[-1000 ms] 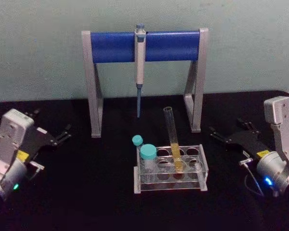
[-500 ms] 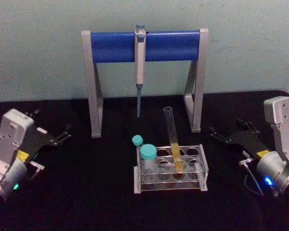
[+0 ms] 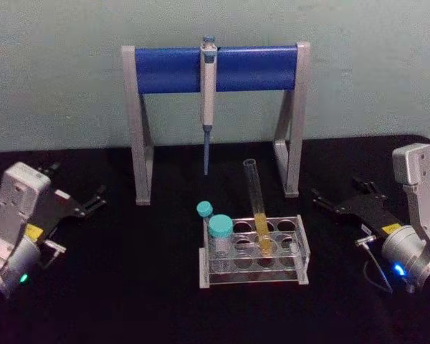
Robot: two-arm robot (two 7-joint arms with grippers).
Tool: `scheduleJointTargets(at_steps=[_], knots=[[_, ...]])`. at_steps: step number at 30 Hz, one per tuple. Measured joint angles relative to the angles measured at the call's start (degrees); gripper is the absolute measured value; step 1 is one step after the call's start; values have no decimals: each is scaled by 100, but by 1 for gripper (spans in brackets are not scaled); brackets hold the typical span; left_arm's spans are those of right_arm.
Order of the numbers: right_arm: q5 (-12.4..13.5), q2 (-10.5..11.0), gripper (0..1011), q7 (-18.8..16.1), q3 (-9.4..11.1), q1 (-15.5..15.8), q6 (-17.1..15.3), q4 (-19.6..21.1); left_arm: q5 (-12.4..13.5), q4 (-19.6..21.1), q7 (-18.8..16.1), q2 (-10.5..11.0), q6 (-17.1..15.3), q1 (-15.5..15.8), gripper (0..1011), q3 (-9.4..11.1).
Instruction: Pick up the test tube from the test tube rack, shake it, then place it back into the test tube rack.
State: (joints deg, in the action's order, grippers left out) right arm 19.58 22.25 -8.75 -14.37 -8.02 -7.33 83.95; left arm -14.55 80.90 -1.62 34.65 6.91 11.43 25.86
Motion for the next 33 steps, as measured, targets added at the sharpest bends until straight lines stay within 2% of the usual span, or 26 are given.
scheduleJointTargets(at_steps=[33], knots=[[0,0,1000,0,0,0,0,0,0,0,0,0,0,0,1001,0]])
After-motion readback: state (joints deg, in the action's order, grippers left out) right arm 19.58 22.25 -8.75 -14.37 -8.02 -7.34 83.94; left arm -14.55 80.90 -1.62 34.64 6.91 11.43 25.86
